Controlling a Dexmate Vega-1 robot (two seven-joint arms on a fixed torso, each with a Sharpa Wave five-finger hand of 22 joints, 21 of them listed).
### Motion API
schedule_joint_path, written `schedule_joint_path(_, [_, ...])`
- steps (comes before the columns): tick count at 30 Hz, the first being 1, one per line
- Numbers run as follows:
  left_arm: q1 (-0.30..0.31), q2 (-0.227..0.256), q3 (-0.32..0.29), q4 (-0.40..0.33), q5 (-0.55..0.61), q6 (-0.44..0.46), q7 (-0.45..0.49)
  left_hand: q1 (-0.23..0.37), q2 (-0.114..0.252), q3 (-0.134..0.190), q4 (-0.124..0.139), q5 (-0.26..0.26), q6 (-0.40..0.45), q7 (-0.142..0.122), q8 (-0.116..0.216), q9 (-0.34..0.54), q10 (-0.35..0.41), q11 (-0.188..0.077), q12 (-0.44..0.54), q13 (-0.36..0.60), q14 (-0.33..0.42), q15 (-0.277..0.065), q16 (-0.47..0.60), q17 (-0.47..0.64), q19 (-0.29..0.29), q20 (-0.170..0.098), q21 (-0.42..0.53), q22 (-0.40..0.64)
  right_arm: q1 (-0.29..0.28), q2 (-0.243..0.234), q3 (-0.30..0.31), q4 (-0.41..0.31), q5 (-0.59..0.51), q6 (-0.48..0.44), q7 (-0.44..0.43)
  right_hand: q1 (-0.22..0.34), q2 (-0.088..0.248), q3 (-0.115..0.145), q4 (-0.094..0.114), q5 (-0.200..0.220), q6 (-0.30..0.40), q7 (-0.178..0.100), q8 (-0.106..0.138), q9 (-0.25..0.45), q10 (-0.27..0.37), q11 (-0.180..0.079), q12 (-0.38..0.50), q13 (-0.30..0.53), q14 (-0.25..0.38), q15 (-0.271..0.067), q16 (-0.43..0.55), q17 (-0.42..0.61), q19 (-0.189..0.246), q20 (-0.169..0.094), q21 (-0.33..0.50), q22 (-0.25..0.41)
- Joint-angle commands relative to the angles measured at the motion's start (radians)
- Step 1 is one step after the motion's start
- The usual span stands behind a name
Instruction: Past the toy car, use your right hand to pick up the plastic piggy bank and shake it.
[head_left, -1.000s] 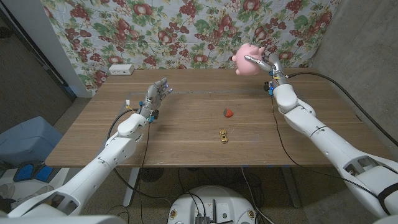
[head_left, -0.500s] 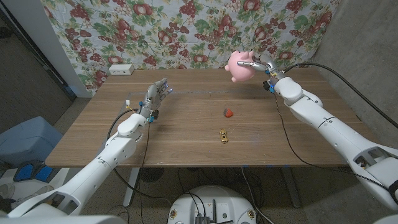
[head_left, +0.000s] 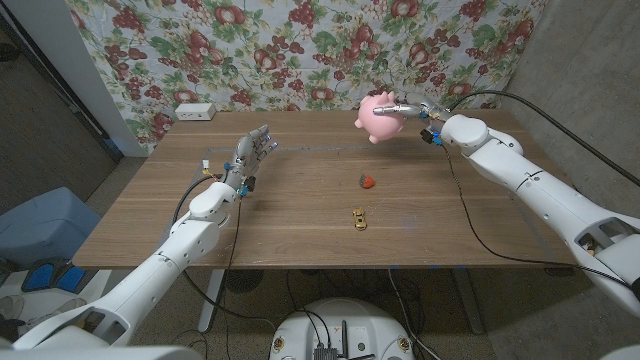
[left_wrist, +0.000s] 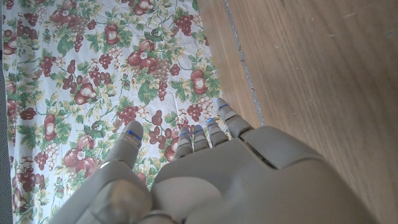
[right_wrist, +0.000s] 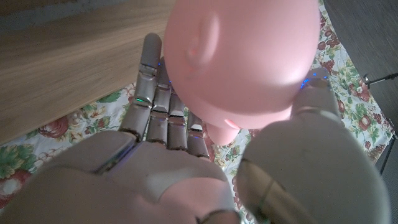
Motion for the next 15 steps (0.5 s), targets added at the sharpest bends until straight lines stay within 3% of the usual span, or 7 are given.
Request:
schedule_joint_path(1, [-0.002, -0.002, 0.000, 0.003, 0.000, 0.001, 0.001, -0.002, 0.038, 0.002, -0.008, 0.001, 0.005, 0.004, 0.004, 0.004, 0.004, 0.000, 0.002, 0.004, -0.001, -0.008, 0.000, 0.004, 0.009, -0.001, -0.005, 0.003, 0.036, -0.011, -0.027, -0.002, -0.001, -0.045, 0.057, 0.159, 0.219, 0.276, 0.001, 0.449, 0.489, -0.091, 0.006, 0.202, 0.366, -0.332, 0.140, 0.259, 0.370, -0.441, 0.202, 0.442, -0.100, -0.091, 0.009, 0.000])
schedule_joint_path(7, [-0.004, -0.004, 0.001, 0.007, 0.000, 0.000, 0.000, -0.002, 0.038, 0.002, -0.008, 0.001, 0.005, 0.004, 0.004, 0.004, 0.004, 0.001, 0.002, 0.004, 0.000, -0.009, 0.000, 0.004, 0.009, -0.001, -0.005, 0.003, 0.019, -0.008, -0.016, -0.009, -0.006, -0.030, 0.015, 0.158, 0.218, 0.275, 0.002, 0.449, 0.489, -0.090, 0.005, 0.203, 0.365, -0.332, 0.142, 0.263, 0.371, -0.440, 0.203, 0.442, -0.101, -0.092, 0.012, -0.001])
schedule_joint_path(15, [-0.005, -0.004, 0.001, 0.007, 0.002, 0.000, 0.001, -0.002, 0.038, 0.002, -0.009, 0.001, 0.005, 0.004, 0.004, 0.004, 0.005, 0.001, 0.003, 0.004, 0.000, -0.007, 0.000, 0.004, 0.009, -0.001, -0.004, 0.003, -0.044, 0.012, 0.022, -0.029, -0.026, 0.022, -0.133, 0.158, 0.217, 0.275, 0.001, 0.448, 0.488, -0.090, 0.004, 0.205, 0.367, -0.335, 0.142, 0.261, 0.371, -0.440, 0.205, 0.443, -0.102, -0.093, 0.016, -0.001])
